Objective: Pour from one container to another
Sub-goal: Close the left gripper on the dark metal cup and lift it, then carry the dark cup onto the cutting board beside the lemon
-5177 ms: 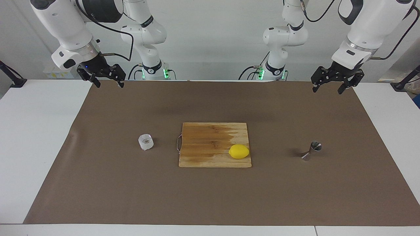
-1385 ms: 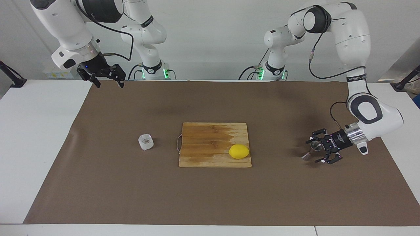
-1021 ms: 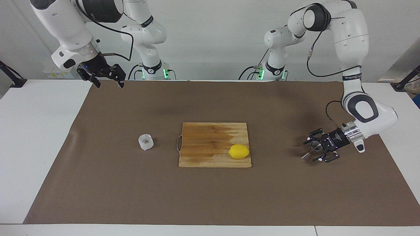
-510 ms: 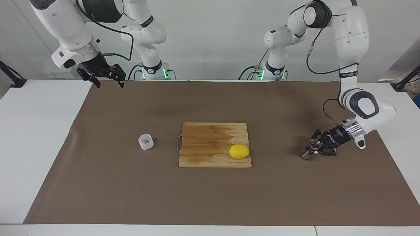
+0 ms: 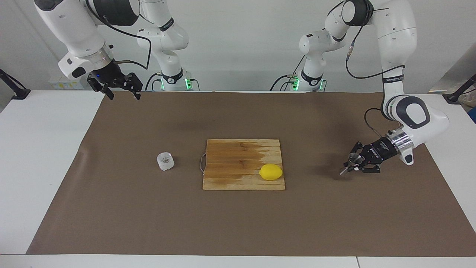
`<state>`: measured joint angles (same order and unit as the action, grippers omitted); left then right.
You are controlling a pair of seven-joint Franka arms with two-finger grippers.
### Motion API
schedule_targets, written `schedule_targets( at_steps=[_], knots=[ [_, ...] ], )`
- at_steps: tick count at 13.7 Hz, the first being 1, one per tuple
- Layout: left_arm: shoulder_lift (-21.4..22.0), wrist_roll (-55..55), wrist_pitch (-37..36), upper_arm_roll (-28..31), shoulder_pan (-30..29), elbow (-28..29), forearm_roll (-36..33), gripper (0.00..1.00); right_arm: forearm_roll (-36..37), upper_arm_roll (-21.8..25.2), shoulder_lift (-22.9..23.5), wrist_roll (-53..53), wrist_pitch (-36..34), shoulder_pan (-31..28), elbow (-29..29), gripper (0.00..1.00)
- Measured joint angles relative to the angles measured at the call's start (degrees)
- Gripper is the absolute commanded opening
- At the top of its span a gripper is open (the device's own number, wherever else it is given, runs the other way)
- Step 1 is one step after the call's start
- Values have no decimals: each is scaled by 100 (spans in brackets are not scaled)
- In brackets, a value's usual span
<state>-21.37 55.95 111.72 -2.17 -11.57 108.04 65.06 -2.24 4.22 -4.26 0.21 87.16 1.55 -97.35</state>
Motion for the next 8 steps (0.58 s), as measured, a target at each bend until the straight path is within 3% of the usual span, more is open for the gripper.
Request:
schedule_targets(
  at_steps=[8],
  knots=[
    [675, 1479, 2249, -46, 2345, 296, 1040, 0, 0, 0, 0, 0, 0, 0, 0, 100]
  ],
)
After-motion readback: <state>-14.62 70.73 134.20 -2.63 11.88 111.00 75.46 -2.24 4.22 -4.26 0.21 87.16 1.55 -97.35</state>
